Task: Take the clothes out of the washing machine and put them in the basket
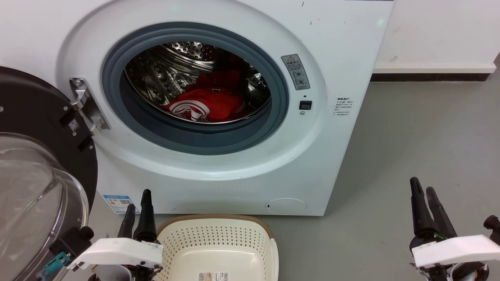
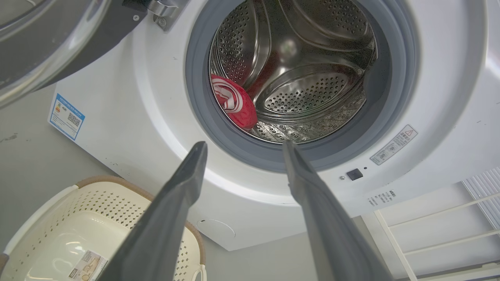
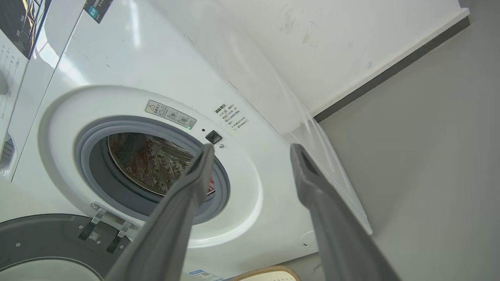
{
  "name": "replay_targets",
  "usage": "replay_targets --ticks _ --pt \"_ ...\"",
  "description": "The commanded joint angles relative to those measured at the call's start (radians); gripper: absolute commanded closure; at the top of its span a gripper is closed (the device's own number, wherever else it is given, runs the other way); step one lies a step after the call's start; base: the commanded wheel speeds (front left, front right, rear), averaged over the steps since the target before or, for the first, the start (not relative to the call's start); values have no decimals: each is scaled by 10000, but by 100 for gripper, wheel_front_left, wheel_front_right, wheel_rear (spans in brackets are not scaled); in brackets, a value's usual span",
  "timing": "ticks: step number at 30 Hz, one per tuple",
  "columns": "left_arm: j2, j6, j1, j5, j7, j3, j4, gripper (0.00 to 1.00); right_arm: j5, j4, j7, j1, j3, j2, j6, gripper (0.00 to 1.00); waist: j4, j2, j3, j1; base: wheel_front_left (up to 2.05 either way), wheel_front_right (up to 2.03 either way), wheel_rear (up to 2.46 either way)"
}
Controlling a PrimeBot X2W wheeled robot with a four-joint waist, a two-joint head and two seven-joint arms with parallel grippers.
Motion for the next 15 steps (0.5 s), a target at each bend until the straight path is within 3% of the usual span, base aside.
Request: replay_targets --ticks 1,15 --pt "23 84 -23 459 -123 -47 -195 0 -514 -246 -137 35 37 -19 0 0 4 -1 1 -1 0 0 0" --pt "25 394 120 2207 -548 -237 -311 0 -2510 -561 -559 245 88 -17 0 0 4 -1 30 -1 0 0 0"
